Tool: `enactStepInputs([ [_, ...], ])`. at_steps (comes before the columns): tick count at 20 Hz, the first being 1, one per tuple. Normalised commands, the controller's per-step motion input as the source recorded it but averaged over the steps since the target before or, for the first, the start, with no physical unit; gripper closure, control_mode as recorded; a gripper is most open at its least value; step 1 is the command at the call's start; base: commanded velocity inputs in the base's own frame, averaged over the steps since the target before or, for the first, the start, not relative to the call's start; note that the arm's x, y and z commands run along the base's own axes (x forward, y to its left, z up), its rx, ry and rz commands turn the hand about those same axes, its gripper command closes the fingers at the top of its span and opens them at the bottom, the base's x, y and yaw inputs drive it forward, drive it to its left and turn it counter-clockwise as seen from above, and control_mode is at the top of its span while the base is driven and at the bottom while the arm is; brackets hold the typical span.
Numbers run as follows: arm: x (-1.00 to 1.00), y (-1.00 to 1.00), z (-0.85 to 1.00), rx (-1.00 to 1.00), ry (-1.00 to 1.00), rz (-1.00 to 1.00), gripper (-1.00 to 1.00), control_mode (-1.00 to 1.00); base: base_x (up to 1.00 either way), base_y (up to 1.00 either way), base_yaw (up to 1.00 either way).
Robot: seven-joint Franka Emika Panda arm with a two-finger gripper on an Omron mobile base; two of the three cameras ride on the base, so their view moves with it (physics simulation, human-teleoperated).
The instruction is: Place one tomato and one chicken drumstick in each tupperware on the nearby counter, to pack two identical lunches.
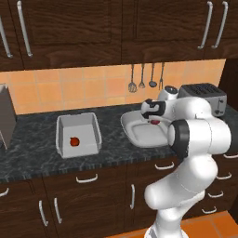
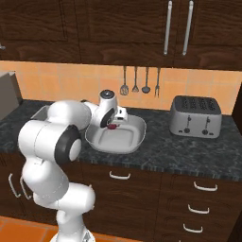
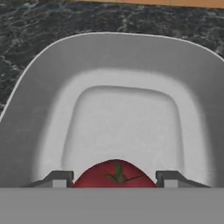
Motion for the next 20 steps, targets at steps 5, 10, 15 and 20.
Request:
enactStepInputs([
  [5,0.0,0.0,0.03,0.06,-0.02,-0.11,-1.0,-1.0,0.0,0.0,0.0],
  [10,-0.29,0.0,0.34,0.01,-0.04,-0.06,-1.0,-1.0,0.0,0.0,0.0],
  [15,-0.96,0.0,0.47,0.07,-0.03,0.0,-1.0,-1.0,0.0,0.0,0.0],
  [20,-1.0,0.0,0.33,-0.03,0.0,0.0,-1.0,-1.0,0.0,0.0,0.0],
])
